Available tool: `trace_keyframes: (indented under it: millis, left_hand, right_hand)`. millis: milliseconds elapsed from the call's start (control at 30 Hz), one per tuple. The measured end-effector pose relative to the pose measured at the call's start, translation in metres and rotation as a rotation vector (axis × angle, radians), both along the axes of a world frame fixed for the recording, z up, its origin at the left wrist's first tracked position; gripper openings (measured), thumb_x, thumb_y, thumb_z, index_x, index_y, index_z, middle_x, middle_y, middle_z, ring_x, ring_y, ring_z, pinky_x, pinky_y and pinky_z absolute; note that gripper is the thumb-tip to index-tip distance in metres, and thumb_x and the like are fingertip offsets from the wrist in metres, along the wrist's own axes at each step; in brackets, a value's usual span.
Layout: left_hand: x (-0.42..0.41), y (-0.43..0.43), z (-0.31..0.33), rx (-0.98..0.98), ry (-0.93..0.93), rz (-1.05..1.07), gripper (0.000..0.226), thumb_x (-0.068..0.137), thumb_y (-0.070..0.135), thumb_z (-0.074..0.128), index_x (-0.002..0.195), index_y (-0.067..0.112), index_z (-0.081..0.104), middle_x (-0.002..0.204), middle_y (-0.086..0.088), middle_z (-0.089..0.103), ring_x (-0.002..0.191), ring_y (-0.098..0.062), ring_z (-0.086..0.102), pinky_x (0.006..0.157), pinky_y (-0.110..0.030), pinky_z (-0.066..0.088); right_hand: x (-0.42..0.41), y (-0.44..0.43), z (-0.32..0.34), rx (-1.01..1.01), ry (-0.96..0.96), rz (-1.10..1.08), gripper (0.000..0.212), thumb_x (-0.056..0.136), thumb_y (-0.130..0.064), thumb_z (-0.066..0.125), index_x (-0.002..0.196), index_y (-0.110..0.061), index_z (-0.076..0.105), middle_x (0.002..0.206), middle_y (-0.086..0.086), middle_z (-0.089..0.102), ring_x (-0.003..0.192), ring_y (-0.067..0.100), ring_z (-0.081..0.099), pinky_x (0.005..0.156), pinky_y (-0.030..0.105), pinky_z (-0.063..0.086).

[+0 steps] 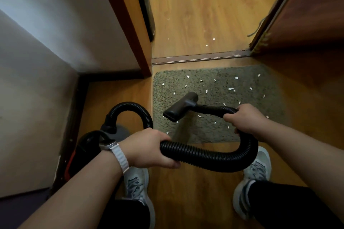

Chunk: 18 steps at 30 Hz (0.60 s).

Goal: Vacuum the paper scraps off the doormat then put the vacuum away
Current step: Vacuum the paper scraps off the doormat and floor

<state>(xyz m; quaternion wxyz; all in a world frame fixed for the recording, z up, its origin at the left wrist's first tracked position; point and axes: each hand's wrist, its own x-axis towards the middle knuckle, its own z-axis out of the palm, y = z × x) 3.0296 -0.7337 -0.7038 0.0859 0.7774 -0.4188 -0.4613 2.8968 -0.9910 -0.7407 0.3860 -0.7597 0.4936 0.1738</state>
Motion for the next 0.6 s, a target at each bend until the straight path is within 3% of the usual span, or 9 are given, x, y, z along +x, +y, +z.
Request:
trace_keyframes:
  millis: [100,167,267,367,433,600]
  left_hand:
    - [0.011,0.017,-0.014,0.033,0.146,0.092,0.052,0.063,0.063,0.079,0.077,0.015,0.065,0.066,0.006,0.065,0.061,-0.01,0.062,0.06,-0.031,0.048]
    - [0.024,0.035,-0.022,0.071,0.187,0.166,0.05,0.067,0.061,0.079,0.065,0.018,0.053,0.058,0.009,0.053,0.056,-0.008,0.052,0.058,-0.025,0.039]
    - [0.044,0.065,-0.031,0.085,0.101,0.254,0.067,0.052,0.083,0.07,0.065,0.022,0.046,0.059,0.01,0.051,0.059,-0.009,0.05,0.062,-0.029,0.039]
    - [0.042,0.074,-0.031,0.158,0.113,0.187,0.07,0.052,0.085,0.067,0.103,0.038,0.059,0.096,0.016,0.062,0.087,-0.002,0.058,0.081,-0.026,0.05]
    - [0.032,0.063,-0.03,0.186,0.158,0.123,0.084,0.058,0.079,0.071,0.131,0.043,0.048,0.118,0.016,0.058,0.105,-0.001,0.057,0.095,-0.028,0.049]
    - [-0.002,0.01,-0.029,0.089,0.022,-0.059,0.099,0.066,0.076,0.069,0.148,0.036,0.032,0.144,0.014,0.043,0.129,-0.009,0.044,0.107,-0.03,0.039]
  right_hand:
    - [0.011,0.004,-0.012,-0.201,0.104,0.185,0.034,0.082,-0.039,0.069,0.087,-0.005,0.066,0.073,0.012,0.07,0.069,0.028,0.067,0.063,0.033,0.053]
    - [0.014,-0.001,-0.017,-0.285,0.109,0.258,0.033,0.084,-0.04,0.068,0.092,-0.009,0.063,0.076,0.008,0.065,0.072,0.026,0.063,0.056,0.032,0.047]
    - [0.011,-0.014,-0.024,-0.405,0.116,0.351,0.025,0.085,-0.038,0.065,0.099,-0.018,0.058,0.078,0.001,0.058,0.071,0.024,0.058,0.057,0.031,0.045]
    - [0.009,-0.025,-0.029,-0.402,0.118,0.34,0.024,0.085,-0.036,0.066,0.099,-0.017,0.061,0.079,0.004,0.061,0.072,0.025,0.06,0.06,0.032,0.05]
    - [0.011,-0.027,-0.03,-0.308,0.107,0.238,0.029,0.083,-0.038,0.067,0.096,-0.013,0.064,0.078,0.007,0.065,0.071,0.026,0.064,0.059,0.033,0.052]
    - [0.014,-0.021,-0.022,-0.119,-0.043,0.009,0.024,0.084,-0.032,0.068,0.09,-0.01,0.063,0.075,0.013,0.068,0.067,0.031,0.069,0.065,0.04,0.058]
